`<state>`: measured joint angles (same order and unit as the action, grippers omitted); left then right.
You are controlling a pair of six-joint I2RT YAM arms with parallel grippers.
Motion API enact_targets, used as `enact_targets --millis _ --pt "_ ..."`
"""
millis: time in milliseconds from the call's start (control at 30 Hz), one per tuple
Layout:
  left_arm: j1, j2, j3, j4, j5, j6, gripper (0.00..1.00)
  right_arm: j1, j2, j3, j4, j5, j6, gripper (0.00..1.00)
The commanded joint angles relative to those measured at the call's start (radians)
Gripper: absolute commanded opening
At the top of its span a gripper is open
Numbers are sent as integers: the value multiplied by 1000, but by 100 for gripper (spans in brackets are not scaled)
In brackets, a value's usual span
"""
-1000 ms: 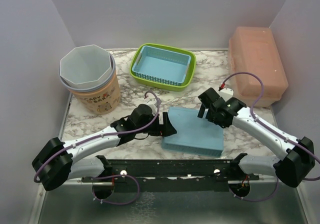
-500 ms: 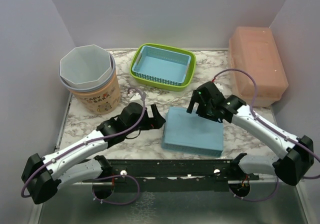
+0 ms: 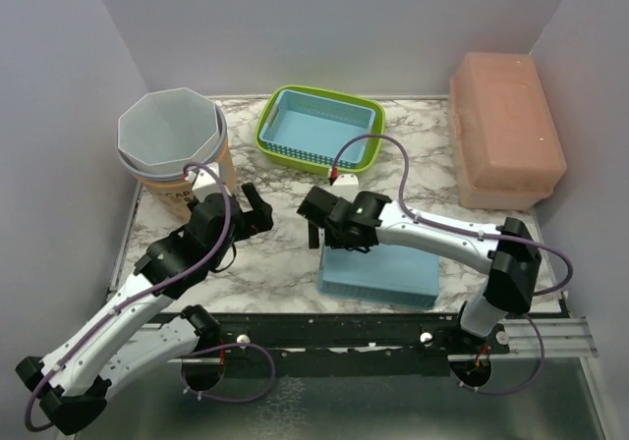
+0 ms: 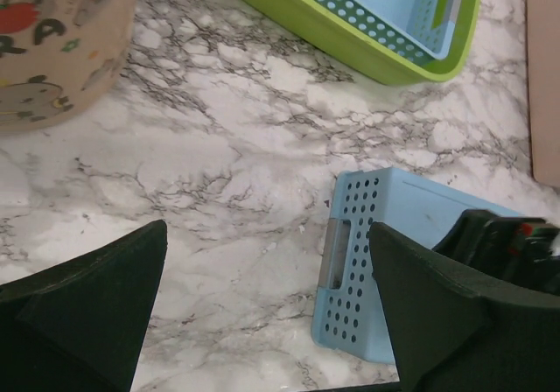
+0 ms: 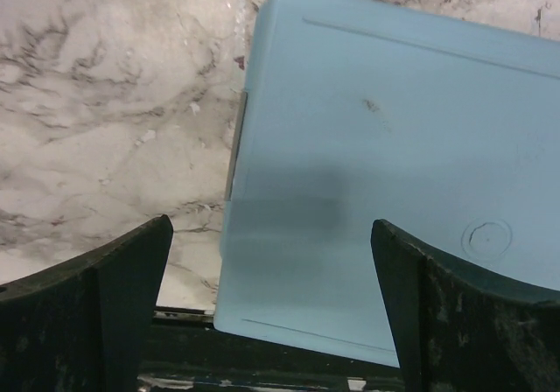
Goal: Turn the large container upside down
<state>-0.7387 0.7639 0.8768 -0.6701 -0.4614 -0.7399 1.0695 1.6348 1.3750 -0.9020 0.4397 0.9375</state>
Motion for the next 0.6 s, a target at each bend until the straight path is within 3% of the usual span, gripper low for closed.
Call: enact_targets --millis 0,167,333,467,567 --pt "6 -79 27 -108 -109 -12 99 67 97 47 -155 128 86 100" --pt "6 -105 27 -132 -141 -21 99 131 167 71 -135 107 22 100" --pt "6 -97 28 -124 -137 -25 99 153 233 86 -292 184 76 100" --pt "7 -82 22 -94 -110 -24 99 154 223 -10 -371 244 104 100" --pt "6 -66 17 -81 -90 -21 99 153 152 -134 -341 248 87 100"
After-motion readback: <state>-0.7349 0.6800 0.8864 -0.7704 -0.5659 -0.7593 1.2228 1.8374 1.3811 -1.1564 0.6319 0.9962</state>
